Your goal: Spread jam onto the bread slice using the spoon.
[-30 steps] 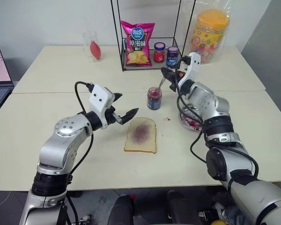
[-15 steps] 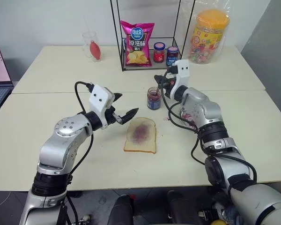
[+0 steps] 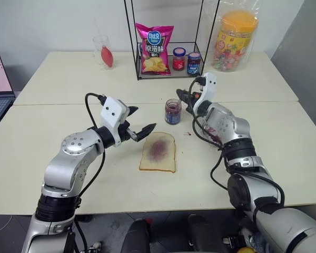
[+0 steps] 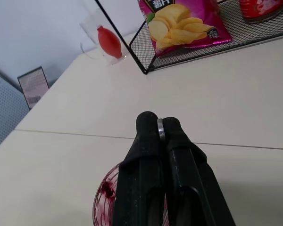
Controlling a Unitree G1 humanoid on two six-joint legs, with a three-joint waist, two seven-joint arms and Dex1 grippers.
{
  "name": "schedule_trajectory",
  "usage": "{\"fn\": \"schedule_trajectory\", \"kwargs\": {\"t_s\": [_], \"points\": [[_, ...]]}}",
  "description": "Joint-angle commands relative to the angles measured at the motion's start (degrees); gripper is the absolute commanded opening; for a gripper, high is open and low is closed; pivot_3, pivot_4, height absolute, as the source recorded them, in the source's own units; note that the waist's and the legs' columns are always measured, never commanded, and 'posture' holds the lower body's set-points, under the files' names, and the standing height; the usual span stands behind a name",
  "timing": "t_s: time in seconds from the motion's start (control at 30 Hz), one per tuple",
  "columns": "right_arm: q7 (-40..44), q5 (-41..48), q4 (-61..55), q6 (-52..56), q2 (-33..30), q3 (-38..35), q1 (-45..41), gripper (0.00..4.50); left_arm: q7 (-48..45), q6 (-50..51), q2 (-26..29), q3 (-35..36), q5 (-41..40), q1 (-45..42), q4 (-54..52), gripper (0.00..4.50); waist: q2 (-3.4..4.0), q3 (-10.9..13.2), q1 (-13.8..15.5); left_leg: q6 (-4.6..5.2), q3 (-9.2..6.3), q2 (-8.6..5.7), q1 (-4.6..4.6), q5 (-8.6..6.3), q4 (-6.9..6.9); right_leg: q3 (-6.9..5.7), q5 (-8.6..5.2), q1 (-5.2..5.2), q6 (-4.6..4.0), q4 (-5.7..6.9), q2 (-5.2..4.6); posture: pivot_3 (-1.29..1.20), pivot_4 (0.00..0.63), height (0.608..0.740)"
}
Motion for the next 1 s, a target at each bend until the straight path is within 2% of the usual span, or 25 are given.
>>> {"fn": "schedule_trajectory", "kwargs": {"t_s": [0.03, 0.27, 1.0], "points": [[-1.94, 4.68, -0.30, 1.59, 0.61, -4.53, -2.63, 0.01, -0.47, -1.37, 0.13, 0.18, 0.17, 0.11, -1.26, 4.50, 0.00, 0.00, 0.00, 0.00, 0.00, 0.00, 0.00, 0.00, 0.00, 0.00, 0.00, 0.00, 0.00, 0.00, 0.00, 0.00, 0.150, 0.740], [-4.26, 8.08, 0.45, 2.55, 0.71, -8.24, -3.98, 0.01, -0.78, -2.65, -0.08, 0.03, 0.63, 0.35, -0.21, 4.50, 0.00, 0.00, 0.00, 0.00, 0.00, 0.00, 0.00, 0.00, 0.00, 0.00, 0.00, 0.00, 0.00, 0.00, 0.00, 0.00, 0.150, 0.740], [-9.04, 13.62, 0.36, 4.57, 0.57, -13.02, -5.29, 0.01, -0.21, -2.33, -0.77, -0.41, 1.10, -1.10, 0.05, 4.50, 0.00, 0.00, -0.01, 0.00, 0.01, 0.00, -0.01, 0.00, 0.00, 0.00, 0.00, 0.00, 0.00, 0.00, 0.00, 0.00, 0.150, 0.740]]}}
